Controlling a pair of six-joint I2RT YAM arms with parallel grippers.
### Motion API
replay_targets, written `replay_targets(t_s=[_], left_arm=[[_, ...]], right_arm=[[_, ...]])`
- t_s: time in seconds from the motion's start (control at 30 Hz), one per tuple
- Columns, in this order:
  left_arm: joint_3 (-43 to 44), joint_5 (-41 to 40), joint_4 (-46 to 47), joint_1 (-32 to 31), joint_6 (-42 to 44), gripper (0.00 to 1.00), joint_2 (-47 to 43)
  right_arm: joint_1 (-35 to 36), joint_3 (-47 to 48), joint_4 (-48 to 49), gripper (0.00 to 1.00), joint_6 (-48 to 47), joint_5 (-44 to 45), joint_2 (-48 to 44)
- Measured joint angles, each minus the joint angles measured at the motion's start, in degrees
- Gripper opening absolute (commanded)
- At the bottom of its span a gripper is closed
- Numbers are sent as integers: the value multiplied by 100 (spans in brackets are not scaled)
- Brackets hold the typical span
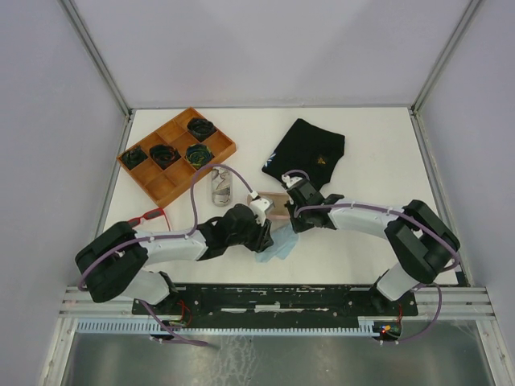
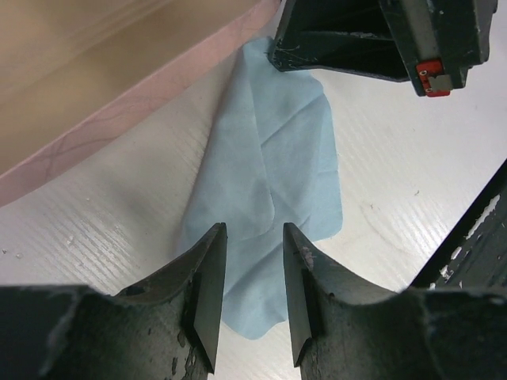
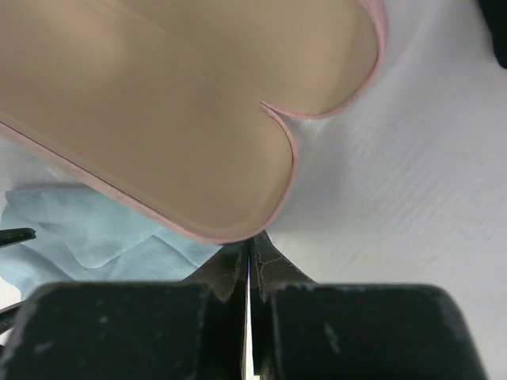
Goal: Organize the sunglasses
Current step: Fold the glasses cleaning cloth at the center of the board.
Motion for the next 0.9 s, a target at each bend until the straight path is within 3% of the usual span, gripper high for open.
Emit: replay_targets(t_s=[0.9], left_arm=[[317, -490, -328, -385, 337, 45, 492]], right_arm=[[-68, 280, 284, 0, -295, -592, 352]])
